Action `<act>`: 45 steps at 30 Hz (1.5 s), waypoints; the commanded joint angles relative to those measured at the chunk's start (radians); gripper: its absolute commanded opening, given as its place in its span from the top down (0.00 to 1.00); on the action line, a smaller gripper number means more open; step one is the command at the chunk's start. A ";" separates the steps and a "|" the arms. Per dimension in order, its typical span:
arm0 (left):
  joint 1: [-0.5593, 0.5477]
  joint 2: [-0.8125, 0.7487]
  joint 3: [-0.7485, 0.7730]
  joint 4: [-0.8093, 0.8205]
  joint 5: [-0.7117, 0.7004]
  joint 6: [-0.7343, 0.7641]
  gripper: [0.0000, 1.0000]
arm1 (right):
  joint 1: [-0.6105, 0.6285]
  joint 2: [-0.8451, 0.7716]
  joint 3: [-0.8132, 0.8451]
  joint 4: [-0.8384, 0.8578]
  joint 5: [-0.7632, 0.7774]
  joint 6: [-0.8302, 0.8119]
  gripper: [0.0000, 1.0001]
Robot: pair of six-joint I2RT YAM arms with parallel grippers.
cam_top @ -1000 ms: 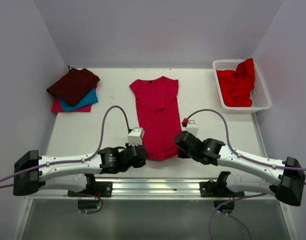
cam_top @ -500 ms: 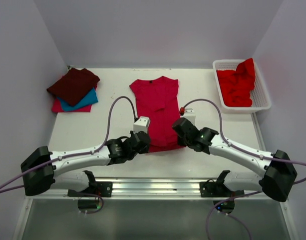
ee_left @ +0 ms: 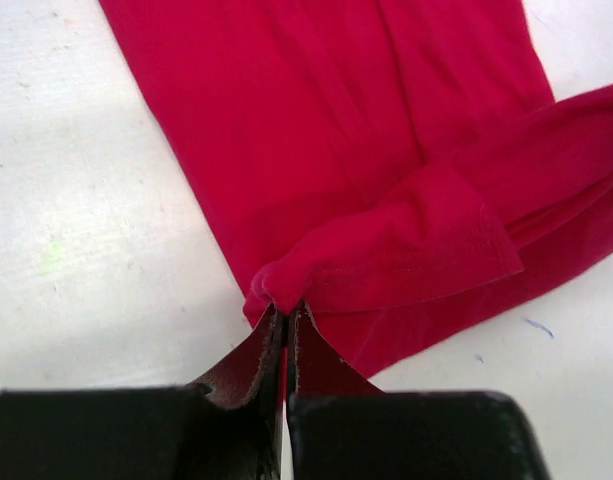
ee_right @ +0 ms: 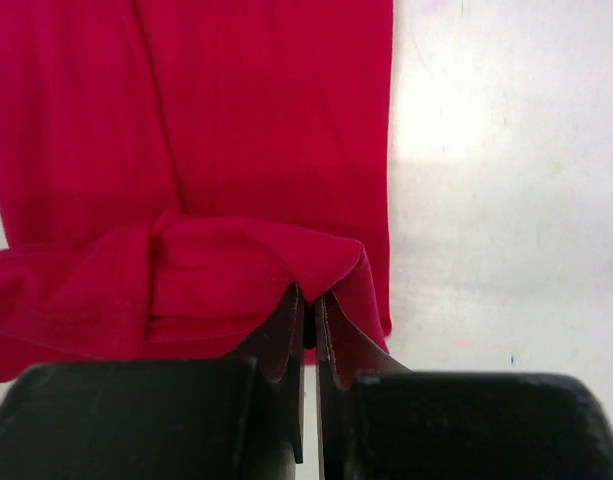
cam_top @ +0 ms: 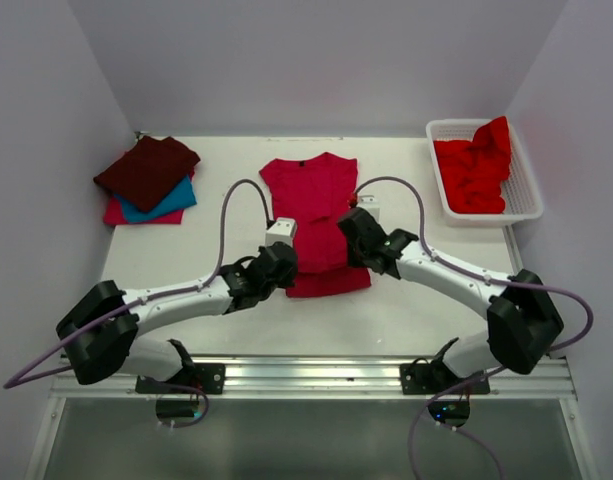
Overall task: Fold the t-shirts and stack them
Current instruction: Fold the tshirt
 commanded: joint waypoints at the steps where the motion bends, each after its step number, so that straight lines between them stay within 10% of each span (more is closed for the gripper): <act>1: 0.088 0.069 0.067 0.159 0.026 0.096 1.00 | -0.086 0.093 0.141 0.105 -0.034 -0.102 1.00; 4: 0.218 0.207 0.177 0.209 0.089 0.161 1.00 | -0.175 0.287 0.363 0.077 -0.079 -0.166 0.87; 6: 0.290 0.363 0.359 0.201 0.121 0.204 0.45 | -0.197 0.500 0.647 -0.052 -0.019 -0.226 0.03; 7: 0.354 0.412 0.445 0.128 0.121 0.211 0.34 | -0.212 0.571 0.742 -0.091 0.001 -0.245 0.01; 10: 0.408 0.482 0.647 0.052 0.129 0.238 0.00 | -0.220 0.651 0.916 -0.144 0.015 -0.271 0.01; 21: 0.410 0.231 0.449 0.155 0.186 0.241 0.01 | -0.220 0.334 0.542 0.066 0.055 -0.279 0.01; 24: 0.409 0.171 0.330 0.180 0.276 0.193 0.30 | -0.220 0.268 0.459 0.072 0.027 -0.263 0.11; 28: 0.380 0.088 0.114 0.237 0.336 0.147 0.67 | -0.220 0.228 0.362 0.059 0.008 -0.193 0.53; 29: 0.370 0.077 0.084 0.238 0.362 0.127 0.73 | -0.220 0.222 0.321 0.049 0.001 -0.171 0.92; 30: 0.354 0.066 0.052 0.258 0.379 0.118 0.76 | -0.220 0.216 0.298 0.043 -0.020 -0.150 1.00; 35: 0.283 -0.027 -0.114 0.283 0.414 0.072 0.70 | -0.220 0.147 0.077 0.140 -0.177 -0.082 0.95; 39: 0.271 -0.098 -0.213 0.322 0.443 0.043 0.43 | -0.217 0.081 -0.033 0.164 -0.240 -0.062 0.46; 45: 0.272 -0.147 -0.324 0.384 0.477 0.012 0.18 | -0.218 0.028 -0.142 0.186 -0.261 -0.053 0.38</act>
